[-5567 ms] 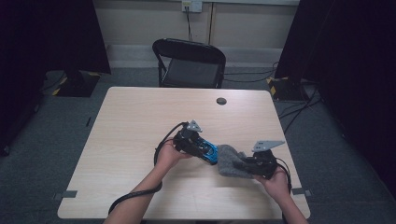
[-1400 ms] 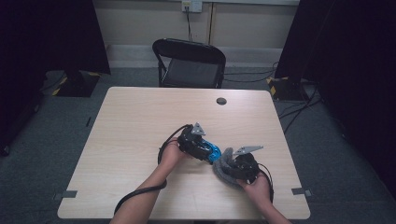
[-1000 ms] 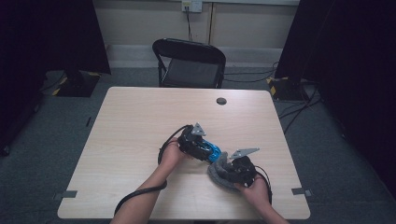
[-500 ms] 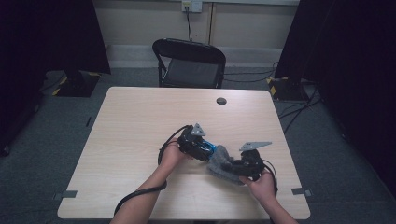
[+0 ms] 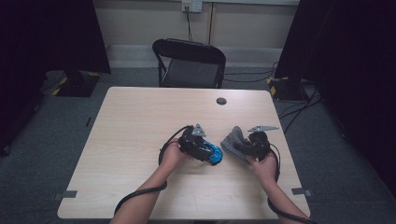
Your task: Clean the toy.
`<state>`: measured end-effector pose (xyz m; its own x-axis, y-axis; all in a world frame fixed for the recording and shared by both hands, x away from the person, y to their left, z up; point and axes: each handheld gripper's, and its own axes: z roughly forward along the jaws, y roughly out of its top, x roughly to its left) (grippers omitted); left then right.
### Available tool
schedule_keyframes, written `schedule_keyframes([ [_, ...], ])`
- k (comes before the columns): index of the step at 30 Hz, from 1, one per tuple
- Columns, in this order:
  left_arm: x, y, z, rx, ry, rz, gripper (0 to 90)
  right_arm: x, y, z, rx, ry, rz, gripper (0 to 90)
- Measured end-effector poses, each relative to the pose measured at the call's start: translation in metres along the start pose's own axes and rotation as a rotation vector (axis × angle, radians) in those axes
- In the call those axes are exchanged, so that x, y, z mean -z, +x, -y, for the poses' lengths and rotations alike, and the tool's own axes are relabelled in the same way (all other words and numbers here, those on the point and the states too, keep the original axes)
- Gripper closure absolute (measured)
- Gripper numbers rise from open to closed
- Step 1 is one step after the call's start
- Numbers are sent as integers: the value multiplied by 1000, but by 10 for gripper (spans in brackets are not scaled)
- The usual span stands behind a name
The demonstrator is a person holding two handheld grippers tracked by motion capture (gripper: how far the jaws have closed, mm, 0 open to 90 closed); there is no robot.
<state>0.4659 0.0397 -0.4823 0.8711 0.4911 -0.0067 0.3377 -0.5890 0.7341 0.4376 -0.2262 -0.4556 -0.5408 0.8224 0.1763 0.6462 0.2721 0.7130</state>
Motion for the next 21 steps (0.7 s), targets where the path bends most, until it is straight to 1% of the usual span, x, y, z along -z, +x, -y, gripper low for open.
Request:
schedule_keyframes([
  [3, 0, 0, 0, -1, 0, -1, 91, -12, 0, 0, 7, 17, 42, 757],
  [4, 0, 0, 0, -1, 1, -1, 91, -16, 1, 1, 2, 21, 58, 758],
  [6, 0, 0, 0, -1, 2, -1, 91, -24, 2, 5, -1, 40, 57, 758],
  [8, 0, 0, 0, -1, 1, -2, 92, -30, 5, 9, 6, 40, 54, 757],
  [9, 0, 0, 0, -1, -1, -1, 91, -31, 7, 10, 8, 35, 41, 756],
  [14, 0, 0, 0, -1, 0, -1, 92, -28, 12, 15, 34, 41, 17, 756],
  [17, 0, 0, 1, 0, -6, 0, 91, -25, 14, 17, 56, 48, 12, 756],
  [21, 0, 0, 1, -2, -4, -1, 92, -20, 17, 23, 59, 46, -7, 756],
])
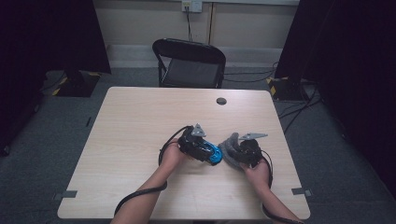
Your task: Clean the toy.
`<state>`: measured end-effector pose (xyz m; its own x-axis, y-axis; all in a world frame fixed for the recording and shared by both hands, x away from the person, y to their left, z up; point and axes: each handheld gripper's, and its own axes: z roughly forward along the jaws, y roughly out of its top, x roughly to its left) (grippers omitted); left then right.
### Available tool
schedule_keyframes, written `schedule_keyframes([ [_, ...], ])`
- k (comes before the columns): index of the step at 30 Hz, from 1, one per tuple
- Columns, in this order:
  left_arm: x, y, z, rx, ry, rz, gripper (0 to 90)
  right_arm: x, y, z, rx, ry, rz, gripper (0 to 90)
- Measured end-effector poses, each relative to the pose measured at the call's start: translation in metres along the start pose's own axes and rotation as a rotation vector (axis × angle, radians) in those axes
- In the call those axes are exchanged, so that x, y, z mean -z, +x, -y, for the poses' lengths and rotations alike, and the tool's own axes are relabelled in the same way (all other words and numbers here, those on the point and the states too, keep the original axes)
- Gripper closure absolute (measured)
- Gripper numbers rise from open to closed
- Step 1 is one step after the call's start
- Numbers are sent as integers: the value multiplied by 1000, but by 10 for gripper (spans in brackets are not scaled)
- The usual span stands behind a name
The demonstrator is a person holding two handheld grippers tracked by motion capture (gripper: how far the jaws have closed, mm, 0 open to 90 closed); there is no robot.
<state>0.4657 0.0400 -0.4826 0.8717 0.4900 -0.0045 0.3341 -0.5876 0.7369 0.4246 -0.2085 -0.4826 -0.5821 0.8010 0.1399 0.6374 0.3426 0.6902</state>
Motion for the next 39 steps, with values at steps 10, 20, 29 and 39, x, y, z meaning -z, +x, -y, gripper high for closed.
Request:
schedule_keyframes([
  [10, 0, 0, 0, 1, 3, -1, 92, 13, 6, 14, 3, 7, -49, 756],
  [20, 0, -1, -1, 2, 5, -4, 91, 19, 19, 21, 24, 29, -77, 756],
  [29, 0, -1, 0, 3, 2, -6, 92, 19, 29, 22, 44, 45, -103, 756],
  [39, 0, -1, -1, 4, -2, -11, 95, 18, 40, 23, 70, 59, -126, 756],
])
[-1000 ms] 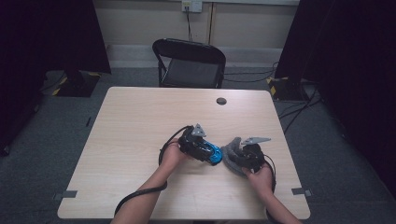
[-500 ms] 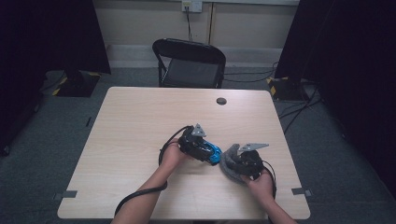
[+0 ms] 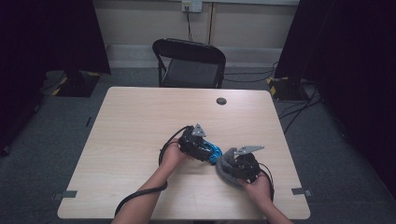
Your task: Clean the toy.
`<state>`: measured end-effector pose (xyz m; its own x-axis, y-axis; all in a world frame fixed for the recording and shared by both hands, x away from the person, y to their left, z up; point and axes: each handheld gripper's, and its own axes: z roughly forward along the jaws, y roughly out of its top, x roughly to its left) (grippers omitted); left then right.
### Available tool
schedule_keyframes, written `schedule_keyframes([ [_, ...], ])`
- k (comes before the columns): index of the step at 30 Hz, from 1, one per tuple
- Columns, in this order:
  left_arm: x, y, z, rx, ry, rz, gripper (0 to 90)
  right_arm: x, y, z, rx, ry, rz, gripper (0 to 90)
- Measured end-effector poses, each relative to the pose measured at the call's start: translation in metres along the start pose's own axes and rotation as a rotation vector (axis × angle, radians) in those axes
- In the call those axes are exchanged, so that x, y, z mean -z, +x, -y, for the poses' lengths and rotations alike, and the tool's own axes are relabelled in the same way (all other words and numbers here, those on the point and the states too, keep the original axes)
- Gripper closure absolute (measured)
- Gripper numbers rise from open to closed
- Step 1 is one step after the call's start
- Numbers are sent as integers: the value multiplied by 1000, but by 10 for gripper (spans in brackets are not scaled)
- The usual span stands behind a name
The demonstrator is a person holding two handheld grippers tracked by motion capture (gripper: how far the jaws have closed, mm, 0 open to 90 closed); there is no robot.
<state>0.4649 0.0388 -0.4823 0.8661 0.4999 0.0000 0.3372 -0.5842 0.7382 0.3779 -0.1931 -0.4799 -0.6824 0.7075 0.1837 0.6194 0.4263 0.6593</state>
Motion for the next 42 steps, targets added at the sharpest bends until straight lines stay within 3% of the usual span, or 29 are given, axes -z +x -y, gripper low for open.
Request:
schedule_keyframes([
  [21, 0, -1, -1, 1, 0, -6, 105, -7, 21, -5, 40, 35, -70, 758],
  [29, 0, -1, -1, 5, 0, -5, 106, -11, 27, -7, 50, 32, -121, 758],
  [35, -1, -1, 0, 7, -11, -5, 105, 5, 23, -14, 18, -48, -177, 759],
  [42, -1, -1, 0, 7, -10, -6, 106, 35, -3, -22, -69, -165, -160, 760],
])
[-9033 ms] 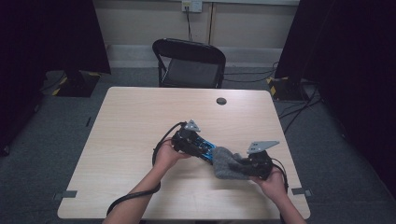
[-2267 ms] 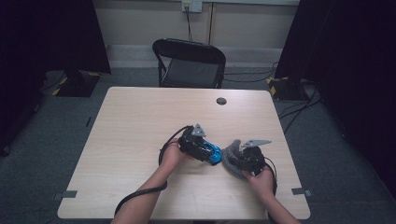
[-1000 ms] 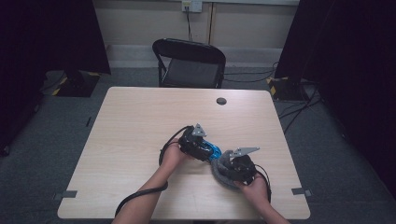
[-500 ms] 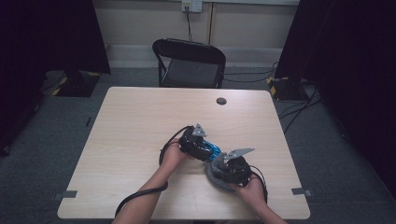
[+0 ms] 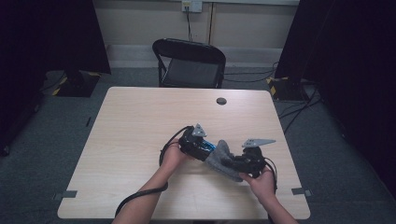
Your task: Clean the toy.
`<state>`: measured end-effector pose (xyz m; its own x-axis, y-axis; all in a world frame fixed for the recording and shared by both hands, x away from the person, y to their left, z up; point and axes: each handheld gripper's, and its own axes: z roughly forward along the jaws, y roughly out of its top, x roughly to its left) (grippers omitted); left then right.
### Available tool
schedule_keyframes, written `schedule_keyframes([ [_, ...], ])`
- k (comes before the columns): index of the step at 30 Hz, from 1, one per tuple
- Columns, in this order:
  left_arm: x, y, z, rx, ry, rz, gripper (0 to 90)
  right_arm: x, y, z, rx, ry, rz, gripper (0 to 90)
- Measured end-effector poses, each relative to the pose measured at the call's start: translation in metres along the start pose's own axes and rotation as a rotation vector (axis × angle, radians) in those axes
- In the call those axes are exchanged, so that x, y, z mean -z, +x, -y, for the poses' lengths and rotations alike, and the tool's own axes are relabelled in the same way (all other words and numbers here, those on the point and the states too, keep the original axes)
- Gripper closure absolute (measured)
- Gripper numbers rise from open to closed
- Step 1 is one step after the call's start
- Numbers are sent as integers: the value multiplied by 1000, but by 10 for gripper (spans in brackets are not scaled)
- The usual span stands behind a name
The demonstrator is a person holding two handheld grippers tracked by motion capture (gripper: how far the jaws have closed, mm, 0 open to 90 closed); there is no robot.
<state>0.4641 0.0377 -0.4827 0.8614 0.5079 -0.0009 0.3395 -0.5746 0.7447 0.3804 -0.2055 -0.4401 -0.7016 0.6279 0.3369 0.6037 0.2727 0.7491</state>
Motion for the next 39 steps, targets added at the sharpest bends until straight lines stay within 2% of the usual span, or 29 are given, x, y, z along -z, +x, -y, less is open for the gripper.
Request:
schedule_keyframes([
  [1, 0, 0, 0, -4, 2, 0, 106, 4, -6, -2, -22, -20, 17, 760],
  [3, 0, 0, 0, -1, 1, 2, 106, 8, -16, -5, -33, -43, 52, 760],
  [6, 0, 0, 0, 0, 0, 2, 106, 9, -32, -9, -49, -59, 131, 756],
  [9, 0, -1, 0, 1, -1, 2, 106, 0, -44, -10, -29, -36, 207, 754],
  [11, 0, -1, 0, -1, -1, 2, 106, -5, -51, -10, -43, -22, 225, 754],
  [13, 0, -1, 0, -1, -3, 3, 106, -14, -54, -10, -29, 3, 267, 751],
  [17, 0, -1, 1, 2, -9, 4, 106, -28, -60, -10, -21, 36, 313, 748],
  [19, 0, -1, 1, 2, -14, 3, 106, -36, -60, -9, -12, 59, 305, 746],
  [22, 0, -1, 2, 4, -18, 4, 106, -44, -53, -7, 44, 90, 309, 745],
  [24, 0, -1, 2, 4, -17, 4, 106, -45, -49, -5, 55, 96, 303, 744],
  [39, -1, -1, 1, 3, -13, 3, 106, -32, -35, 14, 65, 110, 245, 746],
])
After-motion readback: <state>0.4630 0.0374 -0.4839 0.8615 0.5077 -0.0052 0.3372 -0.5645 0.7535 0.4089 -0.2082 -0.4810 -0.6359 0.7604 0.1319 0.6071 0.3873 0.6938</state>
